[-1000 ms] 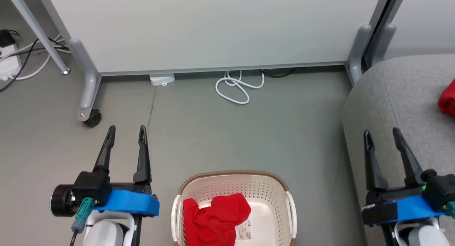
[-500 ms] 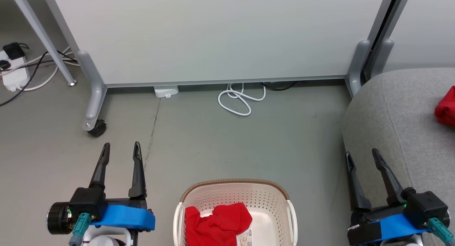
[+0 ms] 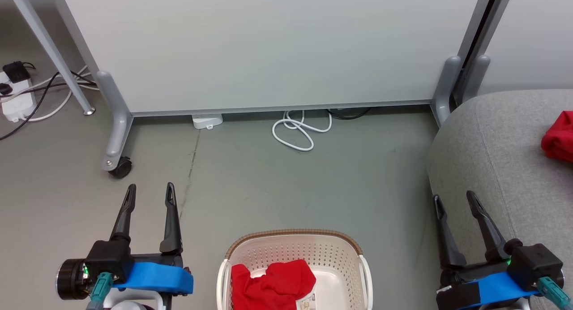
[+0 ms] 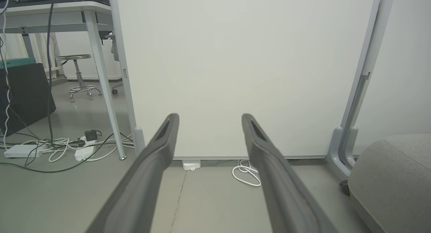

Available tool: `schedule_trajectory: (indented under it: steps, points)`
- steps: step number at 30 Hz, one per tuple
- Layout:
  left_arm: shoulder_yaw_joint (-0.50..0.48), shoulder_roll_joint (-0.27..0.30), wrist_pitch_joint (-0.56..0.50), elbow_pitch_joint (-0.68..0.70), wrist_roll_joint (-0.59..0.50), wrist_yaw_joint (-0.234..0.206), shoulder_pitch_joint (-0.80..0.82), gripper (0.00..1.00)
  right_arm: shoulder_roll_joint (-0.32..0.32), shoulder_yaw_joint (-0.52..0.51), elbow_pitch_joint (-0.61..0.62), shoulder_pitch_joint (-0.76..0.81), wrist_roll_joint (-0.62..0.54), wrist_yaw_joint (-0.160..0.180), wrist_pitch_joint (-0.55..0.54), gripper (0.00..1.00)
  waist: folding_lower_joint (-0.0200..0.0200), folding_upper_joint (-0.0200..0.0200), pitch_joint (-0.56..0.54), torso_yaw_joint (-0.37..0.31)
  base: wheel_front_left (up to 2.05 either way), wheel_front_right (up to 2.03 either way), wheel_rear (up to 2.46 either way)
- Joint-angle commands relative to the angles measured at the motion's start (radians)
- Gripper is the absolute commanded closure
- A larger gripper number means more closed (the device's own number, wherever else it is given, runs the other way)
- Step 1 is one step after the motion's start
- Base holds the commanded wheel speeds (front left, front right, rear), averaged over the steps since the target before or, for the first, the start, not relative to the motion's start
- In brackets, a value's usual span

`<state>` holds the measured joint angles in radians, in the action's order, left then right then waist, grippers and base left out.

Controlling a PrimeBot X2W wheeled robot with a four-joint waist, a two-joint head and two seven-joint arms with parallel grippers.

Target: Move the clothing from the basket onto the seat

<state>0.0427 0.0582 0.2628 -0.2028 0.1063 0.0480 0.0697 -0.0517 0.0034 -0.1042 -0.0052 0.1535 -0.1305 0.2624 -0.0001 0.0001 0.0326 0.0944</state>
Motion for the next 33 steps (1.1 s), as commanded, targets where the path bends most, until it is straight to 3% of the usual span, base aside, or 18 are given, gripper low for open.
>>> schedule_trajectory:
  steps: [1, 8, 13, 21, 33]
  points:
    - [-0.005, 0.0, 0.003, 0.002, -0.004, 0.004, 0.0, 0.0, 0.002, 0.0, 0.0, 0.011, 0.005, 0.0, 0.004, 0.0, 0.0001, -0.0001, 0.001, -0.002, 0.0, 0.0, 0.0]
    - [0.026, 0.004, 0.003, -0.025, -0.03, 0.036, 0.082, 0.0, 0.002, -0.014, 0.013, -0.009, -0.001, 0.0, 0.004, 0.0, 0.0001, -0.0001, 0.033, 0.005, 0.0, 0.0, 0.0]
    - [0.112, 0.035, 0.003, -0.113, -0.051, 0.071, 0.216, 0.0, 0.002, -0.015, 0.039, -0.055, -0.021, 0.0, 0.004, 0.0, 0.0001, -0.0001, 0.084, -0.003, 0.0, 0.0, 0.0]
    - [0.396, 0.088, 0.001, -0.417, -0.002, 0.082, 0.483, 0.0, -0.048, 0.008, 0.091, -0.191, -0.034, 0.0, 0.004, 0.0, 0.0001, -0.0001, 0.26, -0.06, 0.0, 0.0, 0.0]
    - [0.824, 0.103, -0.03, -0.778, 0.119, 0.082, 0.77, 0.0, -0.121, 0.041, 0.152, -0.375, -0.032, 0.0, 0.004, 0.0, 0.0001, -0.0001, 0.548, -0.132, 0.0, 0.0, 0.0]
